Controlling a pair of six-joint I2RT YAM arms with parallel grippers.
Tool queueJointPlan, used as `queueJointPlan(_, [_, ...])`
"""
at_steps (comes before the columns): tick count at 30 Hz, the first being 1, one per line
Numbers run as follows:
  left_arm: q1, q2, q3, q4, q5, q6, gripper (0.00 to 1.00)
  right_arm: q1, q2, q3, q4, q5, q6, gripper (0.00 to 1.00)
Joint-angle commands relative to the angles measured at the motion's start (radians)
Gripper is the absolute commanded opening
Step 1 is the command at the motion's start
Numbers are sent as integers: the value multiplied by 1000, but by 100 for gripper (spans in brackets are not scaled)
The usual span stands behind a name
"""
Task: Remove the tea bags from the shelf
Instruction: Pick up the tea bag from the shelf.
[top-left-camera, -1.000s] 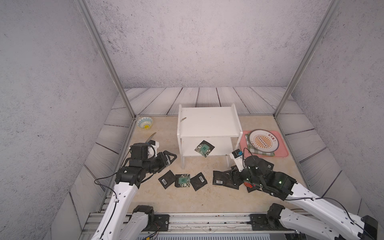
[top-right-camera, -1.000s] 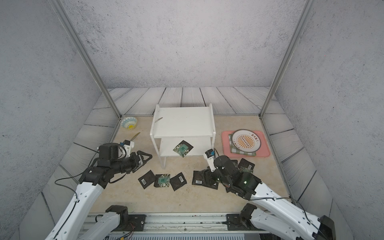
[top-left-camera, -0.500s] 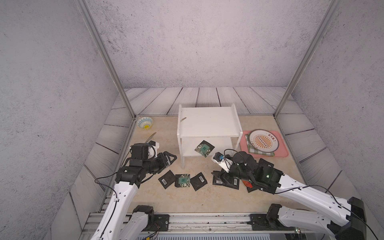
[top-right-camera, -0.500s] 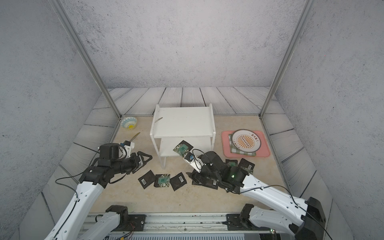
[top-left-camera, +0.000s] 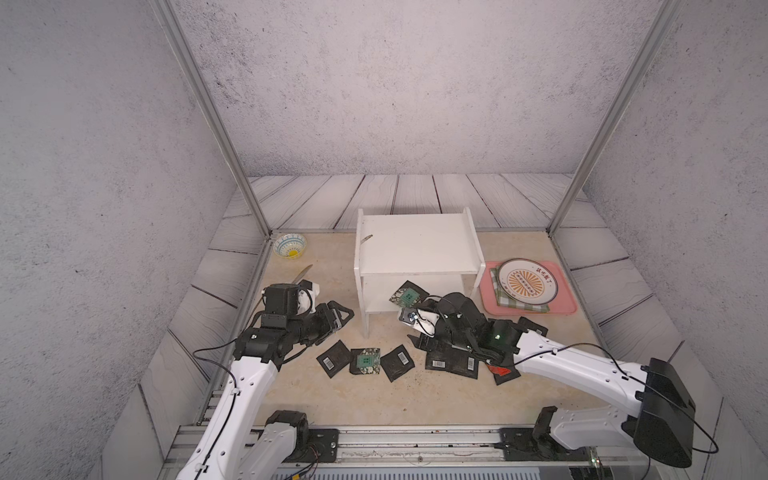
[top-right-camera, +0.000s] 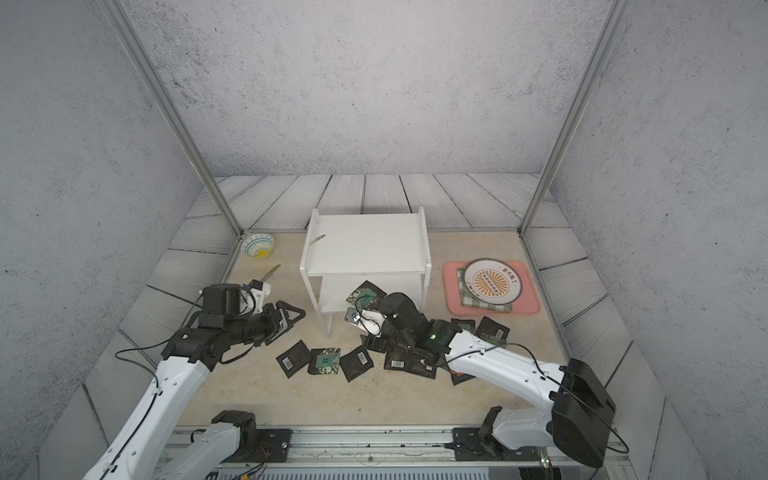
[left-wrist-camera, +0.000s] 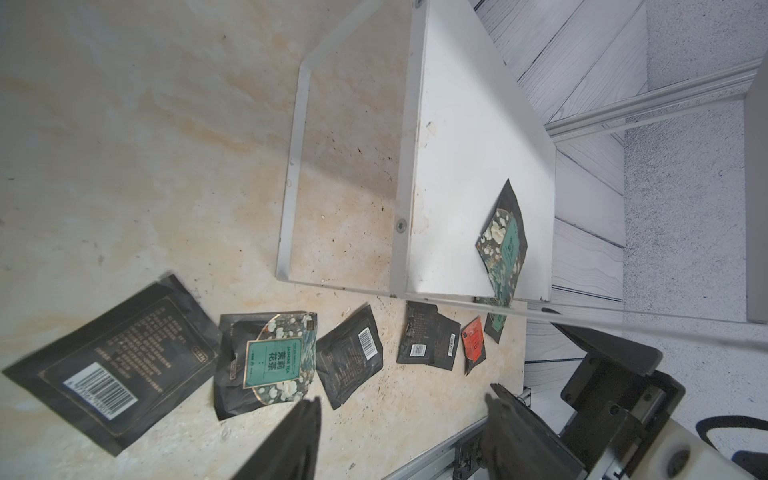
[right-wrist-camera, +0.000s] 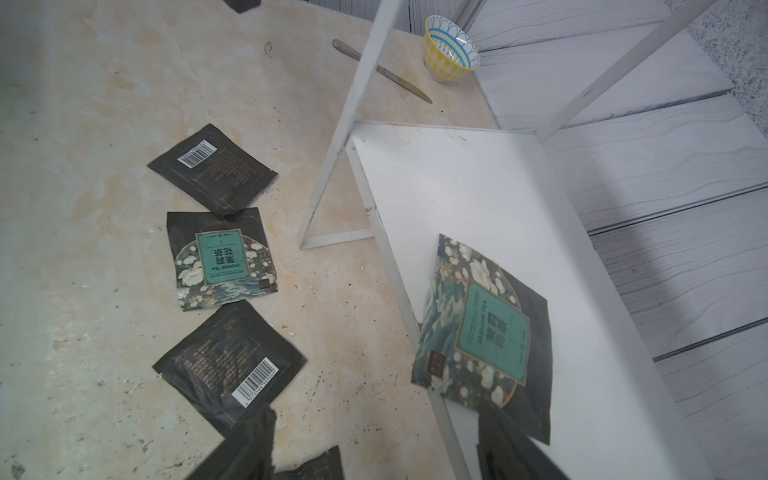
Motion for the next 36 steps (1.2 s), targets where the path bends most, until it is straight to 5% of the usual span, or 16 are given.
queueJointPlan(1, [6,5,25,8,-4,21,67,6,53,52,33,68,-52,78])
queueJointPlan(14, [6,10,23,12,-10,20,67,-1,195,71,126,158,-78,73])
queueJointPlan(36, [6,-2,14,24,-1,4,66,12,77,39,28,128,20,19])
